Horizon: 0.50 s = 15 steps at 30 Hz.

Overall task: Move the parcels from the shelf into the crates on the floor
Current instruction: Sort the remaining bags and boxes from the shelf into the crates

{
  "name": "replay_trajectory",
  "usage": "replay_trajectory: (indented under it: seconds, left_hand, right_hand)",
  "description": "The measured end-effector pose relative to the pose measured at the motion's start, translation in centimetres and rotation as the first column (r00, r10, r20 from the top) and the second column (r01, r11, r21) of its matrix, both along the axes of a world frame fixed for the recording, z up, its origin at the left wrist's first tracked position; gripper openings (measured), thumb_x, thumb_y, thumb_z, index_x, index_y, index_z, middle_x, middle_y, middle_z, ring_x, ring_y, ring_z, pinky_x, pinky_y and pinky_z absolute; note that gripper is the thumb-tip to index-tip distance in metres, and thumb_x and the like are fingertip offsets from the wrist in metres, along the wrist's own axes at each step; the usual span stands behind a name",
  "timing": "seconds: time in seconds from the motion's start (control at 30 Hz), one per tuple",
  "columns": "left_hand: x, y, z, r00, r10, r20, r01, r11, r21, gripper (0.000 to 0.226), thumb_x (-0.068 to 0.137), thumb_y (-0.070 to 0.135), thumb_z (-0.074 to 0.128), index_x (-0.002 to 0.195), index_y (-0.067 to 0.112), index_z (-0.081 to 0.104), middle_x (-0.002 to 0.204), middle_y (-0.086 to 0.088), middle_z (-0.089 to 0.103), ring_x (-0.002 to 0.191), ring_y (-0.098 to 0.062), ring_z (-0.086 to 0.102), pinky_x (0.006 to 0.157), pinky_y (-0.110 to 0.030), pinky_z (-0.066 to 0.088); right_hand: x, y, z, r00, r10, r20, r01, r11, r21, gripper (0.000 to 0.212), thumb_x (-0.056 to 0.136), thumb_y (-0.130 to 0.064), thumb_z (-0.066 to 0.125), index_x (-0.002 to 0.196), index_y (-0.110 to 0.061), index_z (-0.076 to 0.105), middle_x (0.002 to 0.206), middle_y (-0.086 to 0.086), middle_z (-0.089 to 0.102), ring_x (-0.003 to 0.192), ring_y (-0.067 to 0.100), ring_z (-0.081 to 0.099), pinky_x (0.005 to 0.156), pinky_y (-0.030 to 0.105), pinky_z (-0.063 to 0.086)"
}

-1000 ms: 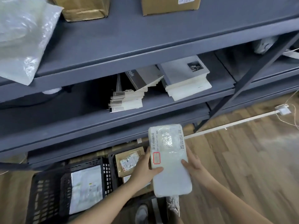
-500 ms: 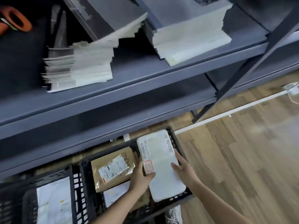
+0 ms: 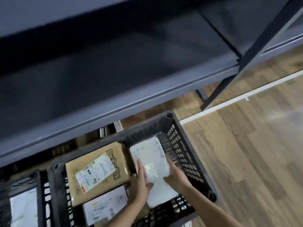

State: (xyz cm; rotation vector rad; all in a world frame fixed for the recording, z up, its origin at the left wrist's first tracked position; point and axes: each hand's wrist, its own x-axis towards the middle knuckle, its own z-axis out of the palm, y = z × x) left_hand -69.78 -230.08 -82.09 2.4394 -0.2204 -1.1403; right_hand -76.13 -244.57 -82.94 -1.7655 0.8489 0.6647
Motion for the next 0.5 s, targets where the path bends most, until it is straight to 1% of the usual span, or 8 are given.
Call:
replay_trajectory:
  seconds: [0.13, 0.2, 0.23, 0.27, 0.3, 0.33, 0.4, 0.5]
  left_hand:
    - [0.4, -0.5, -1.9, 0.998, 0.059, 0.03, -0.059, 0.998, 0.02, 0.09, 0.089, 0.026, 0.062, 0.151, 0.028, -0.003, 0.147, -0.014, 0.029, 0.13, -0.027, 0.039, 0.102, -0.033, 0.037]
    - [0.6, -1.0, -2.7, 0.998, 0.037, 0.059, -0.038, 0.999, 0.009, 0.094, 0.079, 0.07, 0.05, 0.15, 0.023, 0.01, 0.149, -0.012, 0.026, 0.13, -0.019, 0.041, 0.101, -0.027, 0.04]
    - [0.5, -1.0, -3.3, 0.993, 0.019, 0.117, -0.022, 1.0, 0.022, 0.109, 0.064, 0.089, 0.036, 0.148, 0.022, 0.018, 0.145, -0.009, 0.034, 0.119, -0.006, 0.05, 0.092, -0.02, 0.045]
    - [0.3, -1.1, -4.1, 0.978, -0.016, 0.208, 0.003, 0.998, 0.061, 0.11, 0.06, 0.094, 0.029, 0.144, 0.022, 0.027, 0.137, -0.003, 0.044, 0.1, 0.006, 0.057, 0.078, -0.015, 0.048]
    - [0.2, -1.5, -4.3, 0.966, -0.014, 0.256, -0.012, 0.995, 0.1, 0.093, 0.071, 0.087, 0.031, 0.139, 0.023, 0.032, 0.127, 0.005, 0.051, 0.081, 0.004, 0.062, 0.066, -0.017, 0.048]
    - [0.1, -1.8, -4.4, 0.963, 0.016, 0.268, -0.045, 0.994, 0.1, 0.077, 0.082, 0.076, 0.033, 0.141, 0.026, 0.029, 0.125, 0.013, 0.05, 0.07, -0.002, 0.065, 0.061, -0.021, 0.048]
    - [0.4, -2.4, -3.9, 0.959, 0.031, 0.283, -0.048, 0.998, 0.051, 0.067, 0.089, 0.071, 0.026, 0.147, 0.042, 0.012, 0.138, 0.023, 0.036, 0.069, -0.006, 0.067, 0.067, -0.03, 0.054]
    - [0.3, -2.6, -4.5, 0.958, -0.038, 0.284, 0.005, 0.993, 0.118, 0.064, 0.084, 0.079, 0.013, 0.142, 0.055, 0.004, 0.155, 0.019, 0.014, 0.086, -0.008, 0.069, 0.076, -0.034, 0.057]
  right_hand:
    - [0.5, 0.2, -2.7, 0.999, 0.012, 0.042, -0.013, 1.0, 0.02, 0.092, 0.085, 0.0, 0.054, 0.148, -0.043, 0.003, 0.15, -0.008, 0.034, 0.107, 0.015, 0.058, 0.086, 0.028, 0.051]
    - [1.3, 0.2, -3.8, 0.996, 0.058, 0.062, -0.058, 0.998, 0.003, 0.089, 0.087, -0.002, 0.056, 0.149, -0.039, 0.004, 0.152, -0.007, 0.028, 0.106, 0.013, 0.056, 0.085, 0.025, 0.05]
    - [1.7, 0.2, -4.3, 0.995, 0.079, 0.054, -0.079, 0.997, -0.005, 0.089, 0.088, -0.004, 0.057, 0.15, -0.037, 0.003, 0.151, -0.005, 0.029, 0.107, 0.012, 0.054, 0.085, 0.023, 0.047]
    - [2.2, 0.1, -4.8, 0.995, 0.087, 0.052, -0.086, 0.996, -0.016, 0.089, 0.088, -0.005, 0.058, 0.15, -0.037, 0.003, 0.15, -0.003, 0.032, 0.107, 0.012, 0.052, 0.086, 0.024, 0.045]
    - [2.5, -0.1, -5.2, 0.994, 0.092, 0.057, -0.091, 0.995, -0.032, 0.089, 0.088, -0.006, 0.058, 0.149, -0.038, 0.002, 0.149, -0.001, 0.034, 0.106, 0.011, 0.049, 0.087, 0.025, 0.043]
    - [2.7, -0.2, -5.6, 0.992, 0.113, 0.061, -0.11, 0.993, -0.051, 0.089, 0.089, -0.008, 0.058, 0.149, -0.038, 0.0, 0.149, 0.0, 0.035, 0.11, 0.012, 0.049, 0.091, 0.026, 0.042]
    - [2.8, -0.3, -6.3, 0.979, 0.197, 0.056, -0.191, 0.977, -0.091, 0.089, 0.091, -0.014, 0.059, 0.149, -0.038, -0.005, 0.152, -0.003, 0.033, 0.126, 0.018, 0.046, 0.101, 0.03, 0.037]
    - [2.4, -0.8, -6.8, 0.937, 0.349, 0.031, -0.337, 0.922, -0.188, 0.086, 0.092, -0.031, 0.056, 0.148, -0.038, -0.01, 0.155, -0.006, 0.023, 0.138, 0.02, 0.034, 0.106, 0.035, 0.037]
